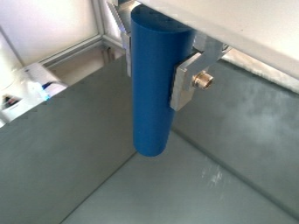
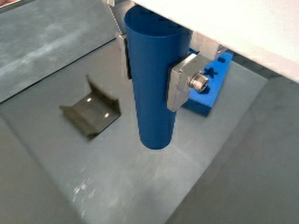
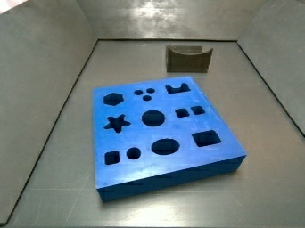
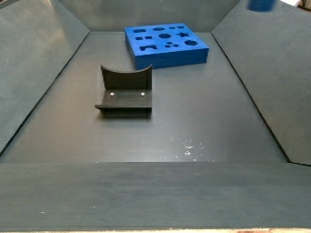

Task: Pick up the round object. Move up. Move to above the board. Insert the round object.
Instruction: Move to above the board.

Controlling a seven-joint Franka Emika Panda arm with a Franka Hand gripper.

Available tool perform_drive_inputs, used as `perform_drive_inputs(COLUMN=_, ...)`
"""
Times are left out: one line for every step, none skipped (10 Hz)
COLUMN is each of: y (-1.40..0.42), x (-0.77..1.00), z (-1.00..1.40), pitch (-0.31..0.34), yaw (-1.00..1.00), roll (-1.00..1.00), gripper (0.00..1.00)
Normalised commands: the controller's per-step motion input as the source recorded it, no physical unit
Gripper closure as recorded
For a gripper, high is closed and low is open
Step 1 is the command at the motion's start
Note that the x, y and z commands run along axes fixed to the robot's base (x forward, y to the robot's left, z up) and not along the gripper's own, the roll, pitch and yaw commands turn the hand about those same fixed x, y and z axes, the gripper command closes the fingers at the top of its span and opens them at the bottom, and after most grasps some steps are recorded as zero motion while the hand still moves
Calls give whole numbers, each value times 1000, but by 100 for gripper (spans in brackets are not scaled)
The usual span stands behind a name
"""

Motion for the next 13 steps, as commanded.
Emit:
perform_drive_inputs(y=-1000, x=456, z=-21, pitch=110, yaw=8, roll=-30, gripper=100)
perform_drive_inputs(y=-1000, x=465, z=-21, pitch=97, yaw=7, roll=-14, gripper=100)
perform_drive_inputs(y=-1000, x=471, z=-20, pitch=82, yaw=11, roll=-17, gripper=100)
perform_drive_inputs(y=-1000, x=478, z=-20, pitch=69, yaw=5, roll=-3, gripper=100)
perform_drive_inputs(y=-1000, x=483, z=-19, pitch=63, yaw=11, roll=-10, gripper=100)
perform_drive_inputs(y=-1000, x=495, z=-19, pitch=56, yaw=8, roll=-8, gripper=100)
perform_drive_inputs(y=-1000, x=504, z=-17, pitch=50, yaw=9, roll=-5, gripper=100)
perform_drive_inputs(y=-1000, x=515, z=-18, pitch=50, yaw=4, roll=-5, gripper=100)
perform_drive_inputs(y=-1000, x=527, z=-17, pitch=52, yaw=8, roll=-12, gripper=100)
perform_drive_inputs(y=-1000, x=547, z=-15, pitch=52, yaw=6, roll=8, gripper=100)
perform_drive_inputs(y=-1000, x=560, z=-9, pitch=55, yaw=12, roll=7, gripper=100)
perform_drive_inputs(y=-840, x=495, z=-13, pitch=66, yaw=10, roll=14, gripper=100)
perform_drive_inputs(y=-560, x=366, z=0, pitch=70, yaw=9, roll=29, gripper=100)
